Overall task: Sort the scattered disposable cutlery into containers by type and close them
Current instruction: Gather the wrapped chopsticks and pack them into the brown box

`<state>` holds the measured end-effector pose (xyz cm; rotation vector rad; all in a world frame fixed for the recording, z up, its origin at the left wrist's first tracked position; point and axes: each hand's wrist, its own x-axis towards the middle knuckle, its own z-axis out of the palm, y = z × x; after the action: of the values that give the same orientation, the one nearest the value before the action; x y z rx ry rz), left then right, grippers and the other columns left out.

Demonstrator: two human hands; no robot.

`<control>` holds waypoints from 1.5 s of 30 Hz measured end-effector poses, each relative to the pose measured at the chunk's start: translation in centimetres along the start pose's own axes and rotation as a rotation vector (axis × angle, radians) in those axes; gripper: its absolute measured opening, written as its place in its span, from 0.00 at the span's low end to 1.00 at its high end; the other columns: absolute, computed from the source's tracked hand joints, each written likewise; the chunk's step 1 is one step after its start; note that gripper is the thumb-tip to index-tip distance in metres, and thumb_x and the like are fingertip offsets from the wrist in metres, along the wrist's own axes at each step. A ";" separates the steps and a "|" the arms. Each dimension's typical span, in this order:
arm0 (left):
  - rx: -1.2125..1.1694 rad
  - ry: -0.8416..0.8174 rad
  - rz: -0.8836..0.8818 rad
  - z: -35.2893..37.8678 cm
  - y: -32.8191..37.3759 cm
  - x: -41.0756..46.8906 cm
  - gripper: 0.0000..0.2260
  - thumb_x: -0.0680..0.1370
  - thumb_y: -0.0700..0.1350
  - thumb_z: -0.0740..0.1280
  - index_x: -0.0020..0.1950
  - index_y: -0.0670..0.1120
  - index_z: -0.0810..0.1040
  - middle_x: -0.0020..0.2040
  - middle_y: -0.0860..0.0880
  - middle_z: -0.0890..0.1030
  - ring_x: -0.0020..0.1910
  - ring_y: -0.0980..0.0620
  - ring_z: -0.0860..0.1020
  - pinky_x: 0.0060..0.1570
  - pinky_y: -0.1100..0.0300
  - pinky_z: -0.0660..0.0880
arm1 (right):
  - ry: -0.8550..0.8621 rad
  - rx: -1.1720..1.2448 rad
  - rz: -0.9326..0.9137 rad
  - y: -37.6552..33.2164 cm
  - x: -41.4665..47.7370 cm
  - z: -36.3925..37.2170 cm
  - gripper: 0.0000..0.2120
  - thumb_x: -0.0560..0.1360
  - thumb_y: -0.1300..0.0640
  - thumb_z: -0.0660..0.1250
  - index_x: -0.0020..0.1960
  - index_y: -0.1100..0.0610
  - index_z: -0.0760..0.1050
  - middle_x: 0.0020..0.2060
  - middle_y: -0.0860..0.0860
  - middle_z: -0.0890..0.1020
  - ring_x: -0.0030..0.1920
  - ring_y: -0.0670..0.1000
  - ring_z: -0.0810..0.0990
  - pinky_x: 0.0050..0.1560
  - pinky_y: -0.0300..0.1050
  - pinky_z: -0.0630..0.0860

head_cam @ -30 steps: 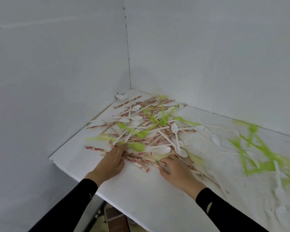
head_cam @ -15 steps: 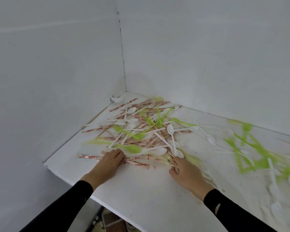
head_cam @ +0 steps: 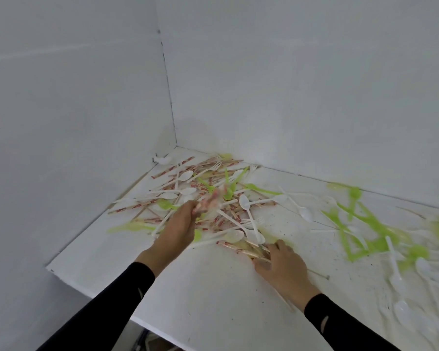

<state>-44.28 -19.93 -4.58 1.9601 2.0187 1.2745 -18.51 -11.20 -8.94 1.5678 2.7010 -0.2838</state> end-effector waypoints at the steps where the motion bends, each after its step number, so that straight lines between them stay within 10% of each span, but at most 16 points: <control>1: -0.082 0.045 -0.057 -0.4 0.9 0.8 0.07 0.84 0.46 0.53 0.55 0.46 0.70 0.46 0.52 0.80 0.45 0.51 0.79 0.45 0.56 0.77 | 0.014 -0.002 -0.014 -0.2 0.1 0.0 0.25 0.77 0.37 0.57 0.67 0.51 0.70 0.58 0.48 0.72 0.59 0.51 0.73 0.53 0.45 0.72; 8: -0.572 0.403 -0.224 -1.5 4.7 2.8 0.08 0.83 0.35 0.55 0.61 0.42 0.67 0.50 0.40 0.76 0.47 0.56 0.76 0.52 0.64 0.74 | 0.022 -0.040 -0.050 -0.3 0.6 -0.4 0.18 0.82 0.45 0.55 0.66 0.52 0.70 0.59 0.49 0.75 0.60 0.52 0.73 0.56 0.45 0.71; 22: -0.304 0.123 -0.557 4.4 -0.5 -1.2 0.09 0.82 0.44 0.62 0.46 0.41 0.77 0.39 0.52 0.78 0.40 0.53 0.77 0.38 0.65 0.70 | -0.022 0.059 -0.035 1.9 -0.2 -1.8 0.17 0.83 0.52 0.51 0.66 0.52 0.72 0.55 0.49 0.75 0.54 0.52 0.77 0.50 0.45 0.71; 26: -0.374 0.177 -0.492 3.6 0.9 0.1 0.14 0.84 0.48 0.56 0.49 0.42 0.76 0.38 0.49 0.78 0.33 0.53 0.74 0.36 0.63 0.70 | 0.045 0.176 0.030 2.5 -0.4 -2.6 0.16 0.82 0.51 0.53 0.67 0.51 0.70 0.52 0.49 0.77 0.51 0.51 0.77 0.43 0.44 0.70; 30: -0.397 0.190 -0.425 3.3 2.4 1.3 0.08 0.82 0.49 0.62 0.47 0.45 0.72 0.32 0.50 0.74 0.27 0.58 0.69 0.27 0.65 0.67 | 0.037 0.291 0.075 3.2 0.1 -3.8 0.12 0.83 0.49 0.53 0.48 0.55 0.69 0.35 0.48 0.75 0.35 0.50 0.73 0.32 0.42 0.64; 37: -0.260 -0.299 -0.087 5.8 1.9 -0.9 0.22 0.74 0.63 0.69 0.31 0.50 0.65 0.26 0.56 0.64 0.25 0.58 0.62 0.28 0.61 0.58 | -0.110 0.468 0.063 3.3 -0.1 -2.5 0.13 0.77 0.44 0.63 0.44 0.54 0.73 0.39 0.50 0.77 0.35 0.48 0.74 0.37 0.42 0.70; 42: 0.018 -0.453 0.225 8.0 0.6 -2.1 0.06 0.79 0.52 0.60 0.50 0.55 0.76 0.46 0.55 0.76 0.41 0.53 0.75 0.34 0.59 0.72 | -0.192 0.437 0.012 3.7 0.0 -0.7 0.32 0.57 0.29 0.58 0.50 0.50 0.73 0.47 0.48 0.74 0.48 0.50 0.76 0.49 0.45 0.74; 45: 0.220 -0.355 0.312 8.4 0.0 -2.0 0.13 0.76 0.45 0.63 0.58 0.56 0.77 0.60 0.57 0.75 0.44 0.55 0.78 0.25 0.62 0.70 | -0.168 0.477 0.021 3.3 -0.3 -0.8 0.14 0.65 0.39 0.63 0.41 0.49 0.71 0.42 0.46 0.74 0.42 0.47 0.74 0.44 0.42 0.74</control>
<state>-39.17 -17.40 -11.12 2.4671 1.7936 0.6889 -15.43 -9.78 -8.63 1.5708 2.6069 -1.0734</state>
